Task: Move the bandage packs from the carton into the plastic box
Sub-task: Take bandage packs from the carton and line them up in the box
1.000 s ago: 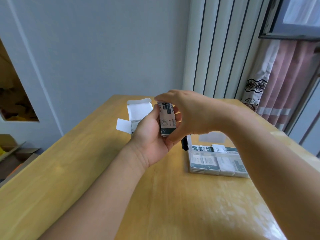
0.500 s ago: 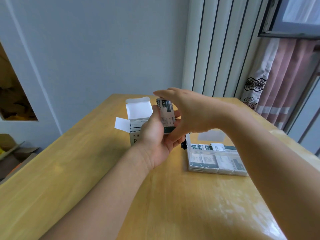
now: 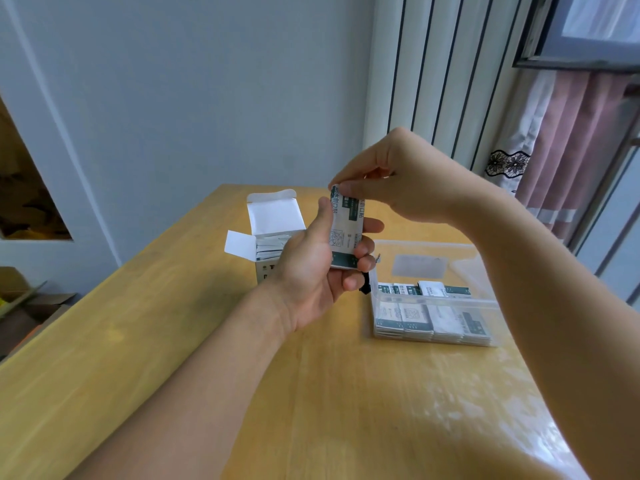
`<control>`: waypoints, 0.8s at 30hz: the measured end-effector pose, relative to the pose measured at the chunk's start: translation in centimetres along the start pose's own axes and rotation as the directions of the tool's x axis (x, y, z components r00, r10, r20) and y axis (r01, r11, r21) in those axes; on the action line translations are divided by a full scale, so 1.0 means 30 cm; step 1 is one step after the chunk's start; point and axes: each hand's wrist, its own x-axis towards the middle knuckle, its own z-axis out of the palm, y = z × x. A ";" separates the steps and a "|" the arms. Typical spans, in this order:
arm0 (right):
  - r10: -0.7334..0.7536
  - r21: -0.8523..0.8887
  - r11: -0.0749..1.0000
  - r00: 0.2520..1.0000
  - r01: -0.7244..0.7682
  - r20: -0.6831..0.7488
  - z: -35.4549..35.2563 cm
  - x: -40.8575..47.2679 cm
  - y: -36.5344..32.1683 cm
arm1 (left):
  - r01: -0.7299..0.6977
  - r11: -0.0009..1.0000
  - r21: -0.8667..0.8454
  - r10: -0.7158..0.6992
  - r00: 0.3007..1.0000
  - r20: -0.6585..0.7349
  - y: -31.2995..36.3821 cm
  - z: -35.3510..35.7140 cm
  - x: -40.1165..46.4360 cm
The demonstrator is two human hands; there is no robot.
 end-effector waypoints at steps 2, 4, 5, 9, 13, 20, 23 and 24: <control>0.036 0.056 0.998 0.999 -0.036 0.004 -0.006 -0.001 0.006 | 0.005 1.000 0.004 -0.005 1.000 0.016 -0.003 0.001 0.000; 0.102 0.134 0.985 0.994 -0.105 0.027 -0.011 -0.003 0.010 | 0.001 1.000 0.022 -0.002 1.000 0.026 -0.009 0.004 0.000; 0.132 0.160 0.978 0.990 -0.137 0.043 -0.012 -0.004 0.012 | -0.009 0.999 0.040 0.008 1.000 0.024 -0.012 0.005 0.001; 0.169 0.207 0.959 0.978 -0.192 0.125 -0.019 -0.018 0.007 | -0.057 0.991 0.119 0.058 0.998 -0.010 -0.023 0.017 -0.003; 0.216 0.241 0.936 0.959 -0.257 0.186 -0.053 -0.035 0.008 | -0.037 0.981 0.189 0.032 0.999 0.033 -0.027 0.025 -0.006; 0.483 -0.125 0.874 0.867 -0.469 0.123 -0.242 -0.132 0.156 | -0.075 0.940 0.332 0.079 0.997 0.004 -0.035 0.017 0.003; 0.547 -0.229 0.833 0.811 -0.503 0.208 -0.239 -0.169 0.204 | -0.092 0.902 0.422 0.090 0.996 0.024 -0.058 0.033 -0.003; 0.548 -0.240 0.833 0.804 -0.499 0.229 -0.236 -0.173 0.209 | -0.100 0.883 0.459 0.097 0.995 0.029 -0.067 0.042 -0.007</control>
